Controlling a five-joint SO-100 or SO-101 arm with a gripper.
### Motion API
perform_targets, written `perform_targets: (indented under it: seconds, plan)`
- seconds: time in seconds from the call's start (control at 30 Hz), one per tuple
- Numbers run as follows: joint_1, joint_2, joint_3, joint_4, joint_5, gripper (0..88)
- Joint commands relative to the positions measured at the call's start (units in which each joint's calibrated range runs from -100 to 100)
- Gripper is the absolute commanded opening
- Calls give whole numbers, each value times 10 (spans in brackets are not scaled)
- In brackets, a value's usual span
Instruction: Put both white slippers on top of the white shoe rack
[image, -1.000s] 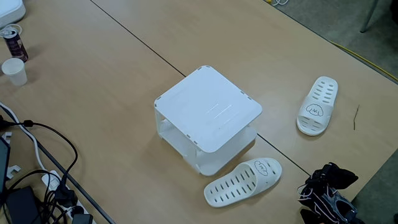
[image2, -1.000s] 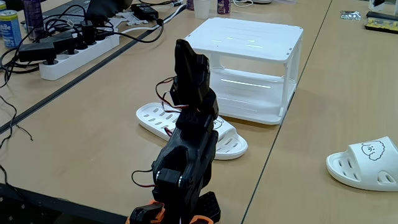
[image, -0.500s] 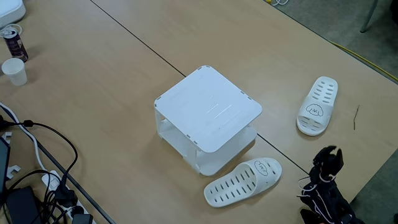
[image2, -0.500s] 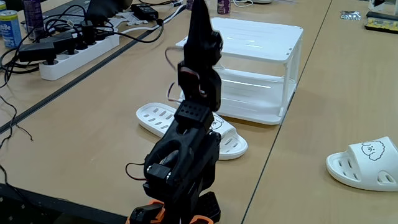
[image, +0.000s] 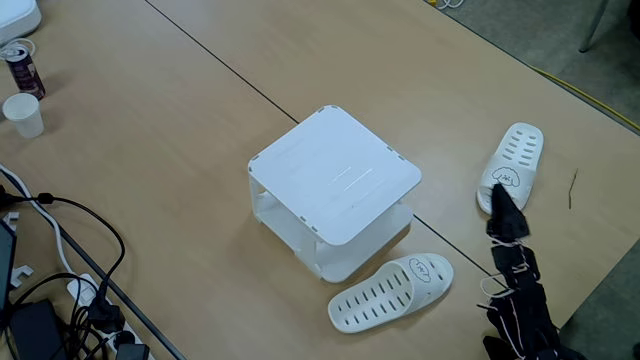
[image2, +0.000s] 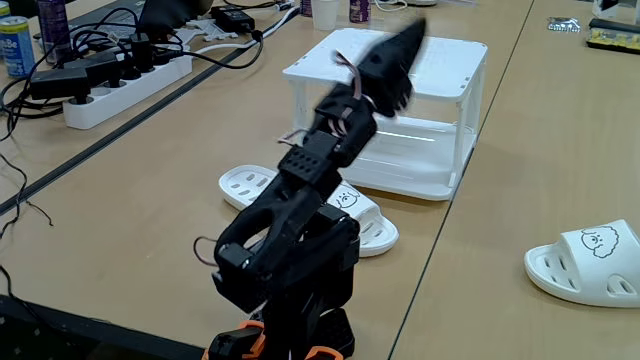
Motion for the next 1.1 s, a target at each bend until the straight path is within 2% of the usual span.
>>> perform_targets:
  seconds: [0.0, 0.1, 0.37, 0.43, 0.87, 1.07]
  plan:
    - [5, 64, 24, -9, 4, 8]
    - [14, 131, 50, -77, 4, 8]
    - [71, 444, 60, -374, 4, 8]
    - [68, 504, 76, -415, 4, 8]
    - [-59, 714, 80, -431, 4, 8]
    - [-84, 808, 49, -423, 4, 8]
